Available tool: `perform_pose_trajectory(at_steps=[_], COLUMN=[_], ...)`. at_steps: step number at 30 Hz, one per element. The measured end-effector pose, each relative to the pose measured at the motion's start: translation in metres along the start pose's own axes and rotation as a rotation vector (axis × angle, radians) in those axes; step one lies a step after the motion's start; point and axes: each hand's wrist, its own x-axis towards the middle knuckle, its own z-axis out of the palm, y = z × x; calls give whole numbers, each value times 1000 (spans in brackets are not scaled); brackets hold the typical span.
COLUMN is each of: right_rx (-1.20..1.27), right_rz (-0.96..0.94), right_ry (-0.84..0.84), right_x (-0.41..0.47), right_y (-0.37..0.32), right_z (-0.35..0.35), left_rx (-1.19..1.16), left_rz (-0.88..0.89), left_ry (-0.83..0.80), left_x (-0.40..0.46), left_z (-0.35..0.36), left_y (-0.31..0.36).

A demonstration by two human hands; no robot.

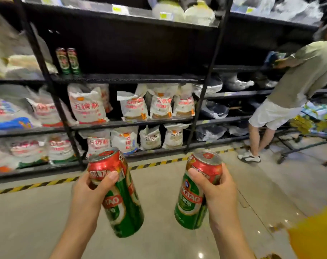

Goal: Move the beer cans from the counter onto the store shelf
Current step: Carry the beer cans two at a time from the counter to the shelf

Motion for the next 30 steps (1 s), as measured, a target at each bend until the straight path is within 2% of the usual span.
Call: perform_pose_trajectory(at_steps=[7,20,30], right_rx=[-27,4,10], right_rz=[28,70,30], right_ry=[-126,-241,-426], right_x=[64,260,392], right_y=[18,52,59], right_z=[124,312,467], left_rx=[30,-20,-35], left_rz=[14,33,34], left_ry=[115,265,425], left_x=[96,331,497], left_z=[-64,-94,-144], left_y=[-1,0,7])
